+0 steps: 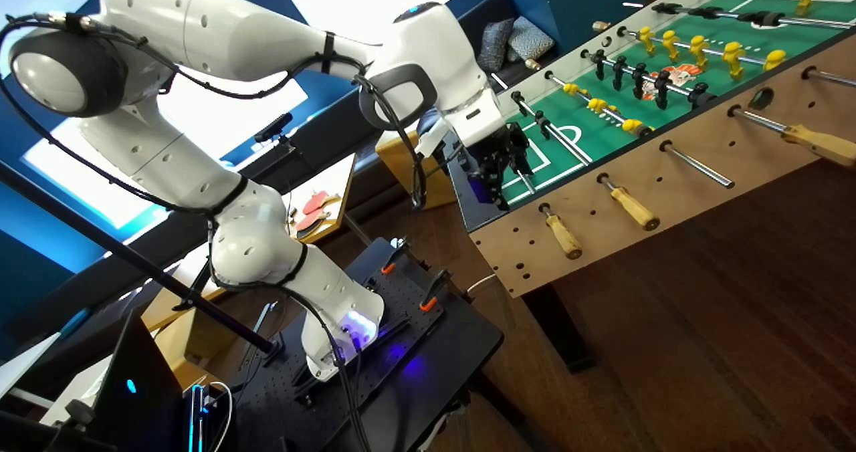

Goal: Rotate the first rod on the foosball table forward

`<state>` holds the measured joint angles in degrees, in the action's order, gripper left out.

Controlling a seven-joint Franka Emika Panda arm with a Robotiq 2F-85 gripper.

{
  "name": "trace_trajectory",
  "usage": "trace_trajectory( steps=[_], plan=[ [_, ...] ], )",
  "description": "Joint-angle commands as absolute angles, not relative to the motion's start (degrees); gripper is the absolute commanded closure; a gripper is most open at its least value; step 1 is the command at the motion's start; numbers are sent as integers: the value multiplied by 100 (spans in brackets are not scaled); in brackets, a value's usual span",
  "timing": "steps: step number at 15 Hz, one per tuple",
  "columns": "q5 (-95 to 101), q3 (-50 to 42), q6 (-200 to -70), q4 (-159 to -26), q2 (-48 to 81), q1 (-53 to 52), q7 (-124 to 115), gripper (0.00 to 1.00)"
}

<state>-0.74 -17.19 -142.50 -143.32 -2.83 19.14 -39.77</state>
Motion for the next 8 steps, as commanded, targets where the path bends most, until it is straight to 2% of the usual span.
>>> trace_trajectory(
  steps=[1,2,8],
  plan=[
    [-234,-1651,-15008,-14609,23,1834,-4609,0],
    [-141,-1726,-14702,-14506,-77,1868,-4291,0],
    [-226,-1733,-14823,-14550,-2,1834,-4306,0]
  ],
)
